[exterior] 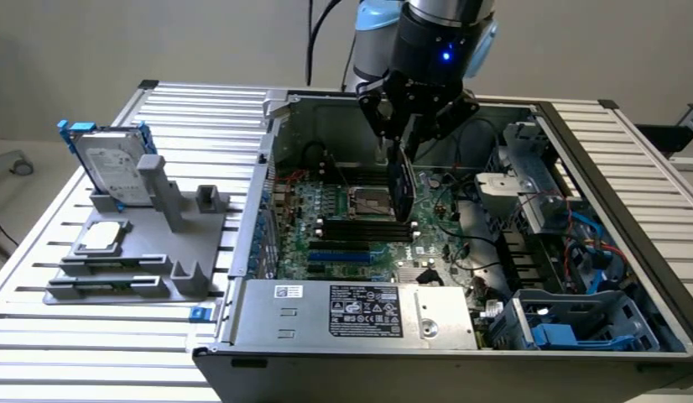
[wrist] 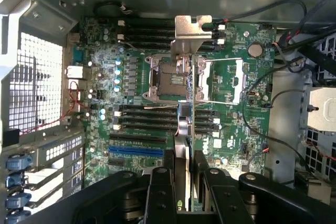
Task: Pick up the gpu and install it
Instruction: 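Insert the gpu into the slot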
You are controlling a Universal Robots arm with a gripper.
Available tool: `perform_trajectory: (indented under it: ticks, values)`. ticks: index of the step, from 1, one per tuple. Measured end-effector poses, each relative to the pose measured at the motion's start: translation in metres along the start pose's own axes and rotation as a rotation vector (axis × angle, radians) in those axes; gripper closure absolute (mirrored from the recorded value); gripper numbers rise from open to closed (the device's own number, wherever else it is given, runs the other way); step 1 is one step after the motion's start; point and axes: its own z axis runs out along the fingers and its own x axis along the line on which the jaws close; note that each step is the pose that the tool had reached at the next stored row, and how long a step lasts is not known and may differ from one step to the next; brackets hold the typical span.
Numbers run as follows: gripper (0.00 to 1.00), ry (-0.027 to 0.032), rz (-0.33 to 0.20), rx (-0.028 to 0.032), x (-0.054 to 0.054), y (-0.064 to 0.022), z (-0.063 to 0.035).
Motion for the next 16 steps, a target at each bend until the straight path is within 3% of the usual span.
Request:
perform_trajectory:
  ticks: [16]
  values:
    - [0.73, 0.0156, -0.291, 0.0154, -0.0003, -0.0002, 0.0040]
